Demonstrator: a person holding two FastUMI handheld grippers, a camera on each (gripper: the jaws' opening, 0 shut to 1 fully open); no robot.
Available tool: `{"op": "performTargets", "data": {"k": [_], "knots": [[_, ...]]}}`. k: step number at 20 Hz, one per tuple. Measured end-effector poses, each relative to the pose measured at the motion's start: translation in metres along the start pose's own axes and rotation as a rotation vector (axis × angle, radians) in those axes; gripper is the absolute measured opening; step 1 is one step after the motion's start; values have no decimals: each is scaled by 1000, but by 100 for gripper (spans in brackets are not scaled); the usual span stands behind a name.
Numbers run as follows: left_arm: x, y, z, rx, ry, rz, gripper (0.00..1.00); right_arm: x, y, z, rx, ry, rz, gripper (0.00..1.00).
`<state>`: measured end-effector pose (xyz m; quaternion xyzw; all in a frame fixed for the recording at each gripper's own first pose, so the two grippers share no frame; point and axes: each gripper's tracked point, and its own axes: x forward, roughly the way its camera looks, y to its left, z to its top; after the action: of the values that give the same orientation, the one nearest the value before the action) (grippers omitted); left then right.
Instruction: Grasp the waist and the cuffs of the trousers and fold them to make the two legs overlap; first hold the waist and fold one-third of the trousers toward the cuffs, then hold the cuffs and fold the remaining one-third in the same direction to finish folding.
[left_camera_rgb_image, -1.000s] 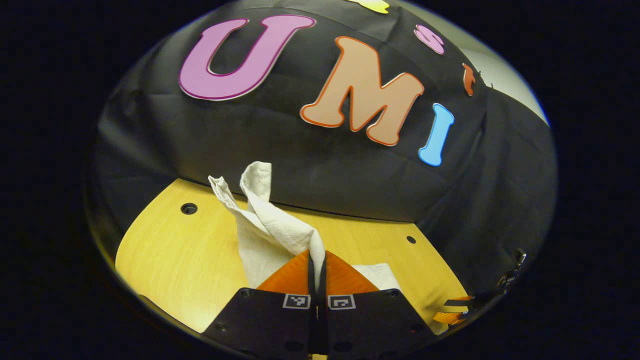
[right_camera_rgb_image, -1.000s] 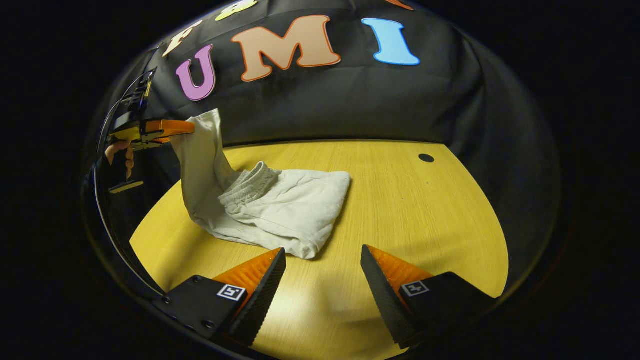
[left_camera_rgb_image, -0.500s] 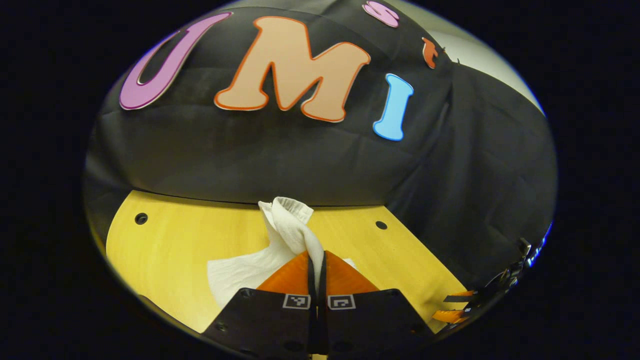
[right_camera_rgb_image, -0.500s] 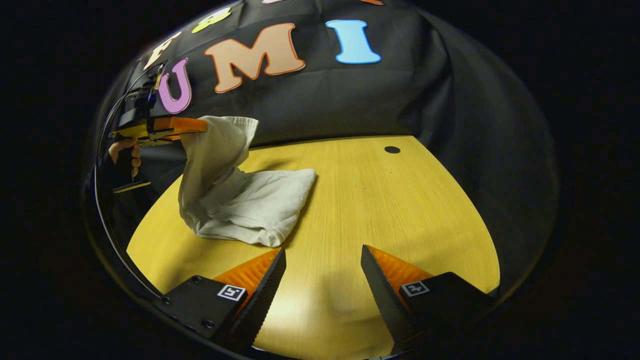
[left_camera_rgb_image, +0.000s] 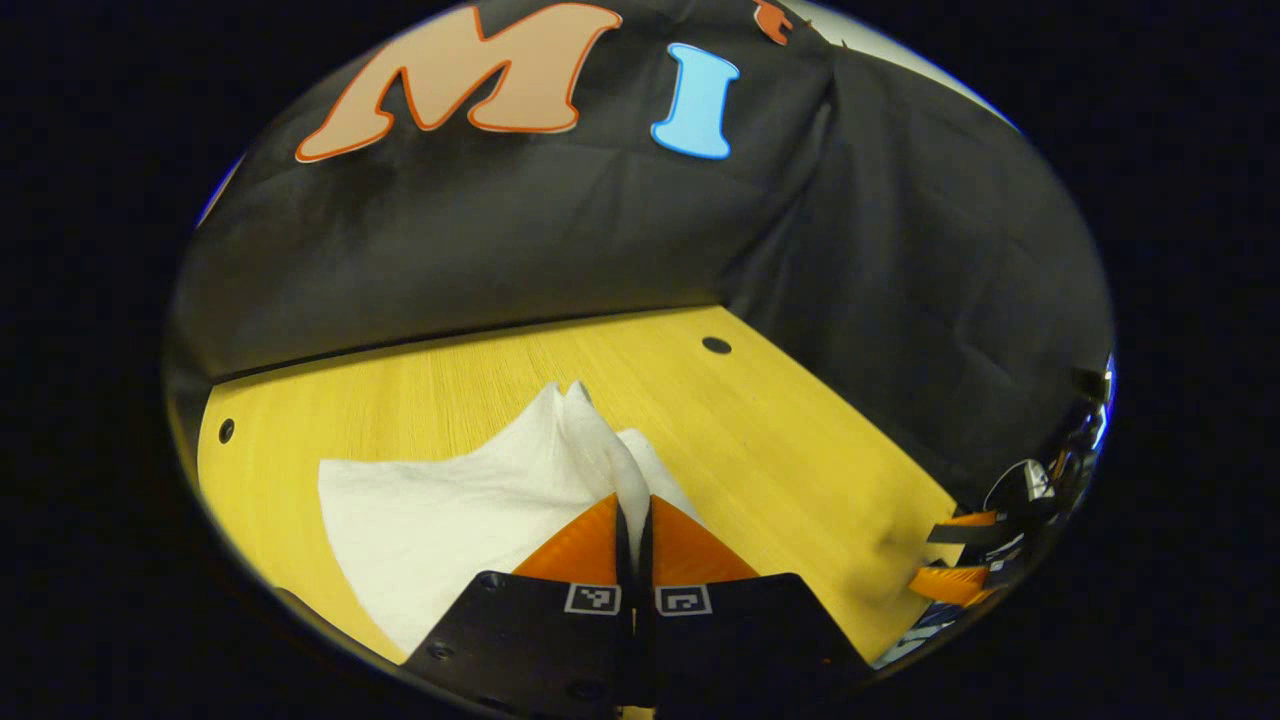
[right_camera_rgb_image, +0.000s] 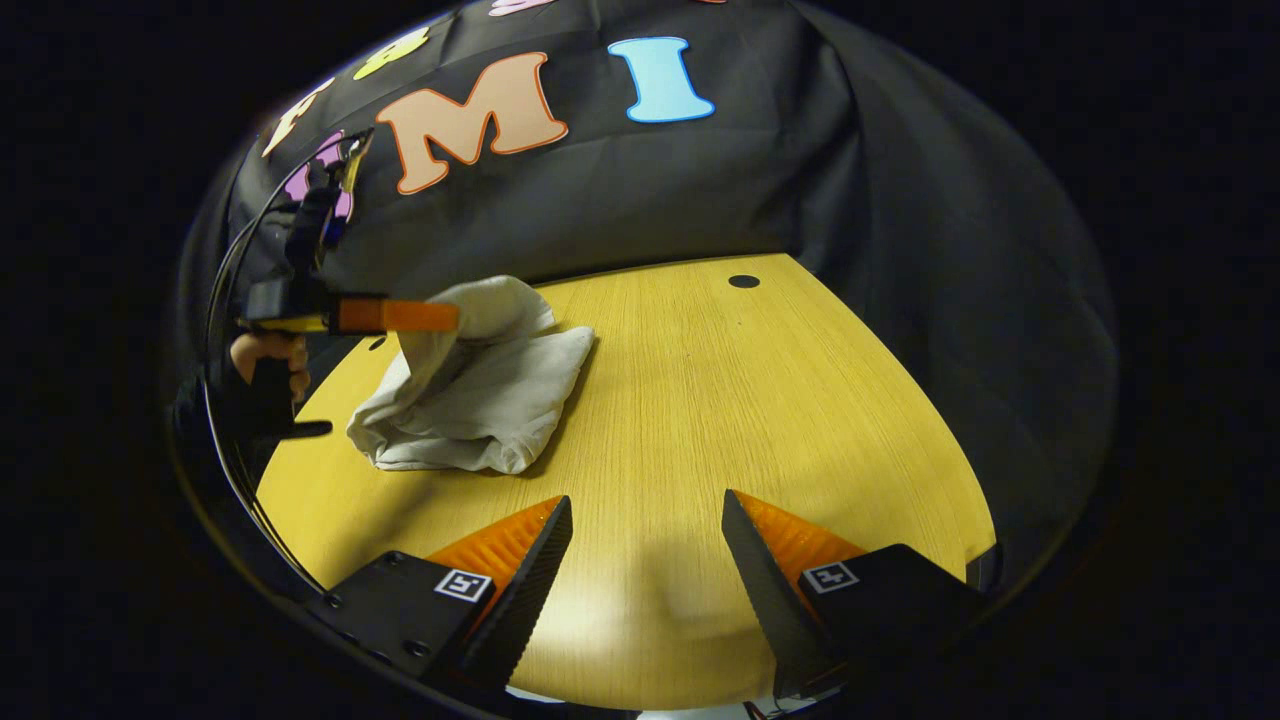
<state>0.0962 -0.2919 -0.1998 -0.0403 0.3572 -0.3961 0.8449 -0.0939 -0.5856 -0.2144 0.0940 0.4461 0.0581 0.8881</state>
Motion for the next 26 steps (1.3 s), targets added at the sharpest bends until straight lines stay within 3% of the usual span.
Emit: {"op": "performTargets", "data": {"k": [1, 2, 5, 8, 12, 16, 17, 18, 26], "knots": [[2, -2, -11, 8, 19, 12, 0, -1, -1, -2, 0, -2, -1, 92], [4, -4, -21, 12, 32, 13, 0, -1, 0, -1, 0, -2, -1, 97], [11, -10, -49, 27, 54, 20, 0, -3, 2, 2, -3, -12, 9, 97], [10, -20, -52, 41, 22, 10, 13, -4, 7, 13, -12, -36, 36, 97], [-19, -22, -41, 42, -54, 81, 99, -8, 18, 37, -41, -103, 70, 96], [-78, -5, -15, 30, -169, 191, 96, -17, 46, 76, -87, -223, 118, 97], [-97, 2, -8, 26, -202, 217, 96, -20, 56, 86, -99, -248, 131, 92], [-116, 10, 1, 23, -238, 241, 96, -24, 69, 98, -108, -280, 146, 97], [-273, 100, 33, 21, -463, 493, 95, -74, 165, 189, -73, -552, 190, 97]]}}
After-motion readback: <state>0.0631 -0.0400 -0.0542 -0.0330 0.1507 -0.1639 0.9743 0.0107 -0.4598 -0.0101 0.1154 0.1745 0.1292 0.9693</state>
